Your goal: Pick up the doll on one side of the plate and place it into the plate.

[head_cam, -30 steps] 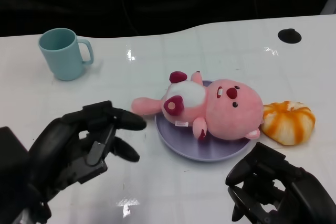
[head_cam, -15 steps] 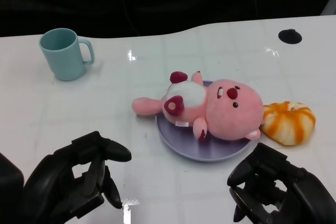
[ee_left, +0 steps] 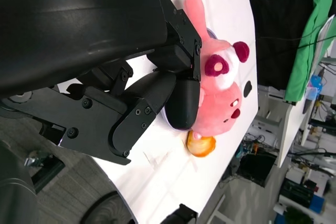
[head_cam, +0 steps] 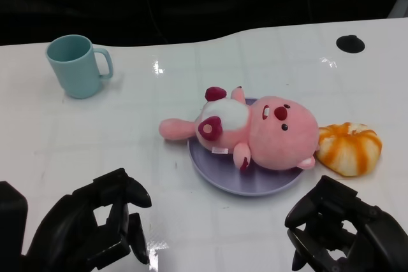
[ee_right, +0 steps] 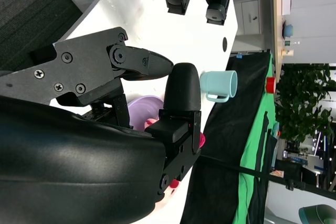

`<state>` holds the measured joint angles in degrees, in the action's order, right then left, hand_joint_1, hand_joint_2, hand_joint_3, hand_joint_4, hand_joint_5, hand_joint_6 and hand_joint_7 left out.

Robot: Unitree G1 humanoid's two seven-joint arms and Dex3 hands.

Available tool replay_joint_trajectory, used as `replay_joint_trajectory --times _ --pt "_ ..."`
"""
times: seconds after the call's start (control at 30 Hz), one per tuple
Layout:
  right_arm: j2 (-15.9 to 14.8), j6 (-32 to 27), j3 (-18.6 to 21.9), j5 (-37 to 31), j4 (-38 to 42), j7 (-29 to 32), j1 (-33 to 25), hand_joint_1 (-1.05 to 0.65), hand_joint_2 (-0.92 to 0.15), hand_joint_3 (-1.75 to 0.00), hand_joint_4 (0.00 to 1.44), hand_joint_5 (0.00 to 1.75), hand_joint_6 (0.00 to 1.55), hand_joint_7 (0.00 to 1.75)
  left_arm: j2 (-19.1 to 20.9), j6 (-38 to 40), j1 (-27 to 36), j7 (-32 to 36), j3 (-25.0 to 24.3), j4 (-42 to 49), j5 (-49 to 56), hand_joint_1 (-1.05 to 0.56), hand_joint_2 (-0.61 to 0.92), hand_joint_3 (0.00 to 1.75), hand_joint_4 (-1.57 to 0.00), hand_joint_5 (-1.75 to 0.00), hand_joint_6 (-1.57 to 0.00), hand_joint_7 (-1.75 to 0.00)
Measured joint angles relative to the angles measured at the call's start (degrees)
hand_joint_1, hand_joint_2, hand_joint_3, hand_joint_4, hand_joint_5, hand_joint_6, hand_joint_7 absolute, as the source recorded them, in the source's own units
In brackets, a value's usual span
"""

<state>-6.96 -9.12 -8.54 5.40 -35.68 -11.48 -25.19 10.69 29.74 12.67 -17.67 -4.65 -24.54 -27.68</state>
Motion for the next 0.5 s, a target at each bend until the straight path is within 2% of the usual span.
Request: replay_joint_trajectory --times 0.5 --pt "-0.1 0.9 0.2 0.1 0.3 -0.5 -0.4 -0.36 -0.91 -0.53 0.62 1.69 0.52 1.56 0.9 1.1 -0.4 -0.9 -0.4 0.1 -2.0 -0.07 0.44 1.45 -0.92 -1.75 -0.72 -1.75"
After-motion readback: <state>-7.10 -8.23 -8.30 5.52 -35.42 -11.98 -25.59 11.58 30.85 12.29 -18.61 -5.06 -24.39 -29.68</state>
